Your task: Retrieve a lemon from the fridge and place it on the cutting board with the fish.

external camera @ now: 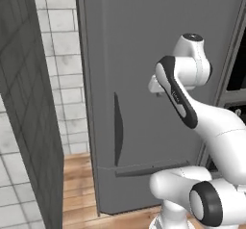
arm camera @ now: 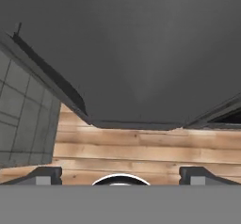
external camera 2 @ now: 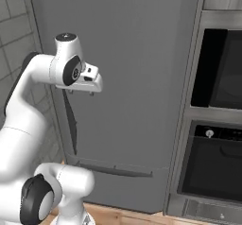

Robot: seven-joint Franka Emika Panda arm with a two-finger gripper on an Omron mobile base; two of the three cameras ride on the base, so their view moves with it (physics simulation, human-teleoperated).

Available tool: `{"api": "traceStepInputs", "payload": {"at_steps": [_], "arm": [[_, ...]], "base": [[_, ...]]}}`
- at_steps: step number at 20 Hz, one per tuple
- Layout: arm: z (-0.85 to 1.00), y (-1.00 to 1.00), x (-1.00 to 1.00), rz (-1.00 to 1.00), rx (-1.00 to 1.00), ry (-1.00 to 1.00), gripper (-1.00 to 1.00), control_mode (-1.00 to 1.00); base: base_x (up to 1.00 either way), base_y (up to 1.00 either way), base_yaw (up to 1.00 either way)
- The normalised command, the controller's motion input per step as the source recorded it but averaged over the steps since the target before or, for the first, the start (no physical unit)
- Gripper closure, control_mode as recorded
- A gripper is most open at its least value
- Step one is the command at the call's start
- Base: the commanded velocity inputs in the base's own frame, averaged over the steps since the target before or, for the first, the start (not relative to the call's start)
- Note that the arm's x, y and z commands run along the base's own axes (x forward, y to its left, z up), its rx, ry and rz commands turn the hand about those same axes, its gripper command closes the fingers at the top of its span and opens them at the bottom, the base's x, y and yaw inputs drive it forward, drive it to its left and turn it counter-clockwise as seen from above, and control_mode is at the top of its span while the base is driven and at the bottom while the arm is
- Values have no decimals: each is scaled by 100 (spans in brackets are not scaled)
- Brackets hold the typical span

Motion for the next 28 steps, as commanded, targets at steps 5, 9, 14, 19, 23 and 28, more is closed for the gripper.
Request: {"api": "traceStepInputs", "payload": {"at_steps": [5, 9, 14, 19, 23, 28], "arm": [[0, 0, 0, 0, 0, 0, -100, 100], [0, 0, 0, 0, 0, 0, -100, 100], [0, 0, 0, 0, 0, 0, -100, 100], [0, 0, 0, 0, 0, 0, -100, 100], [0, 0, 0, 0, 0, 0, -100, 100], [0, 0, 0, 0, 0, 0, -100, 100]], "base": [[-8, 55, -7], [-19, 22, -21], [-36, 10, -27], [-25, 48, -16], [-10, 47, -10], [-13, 19, -14]]}}
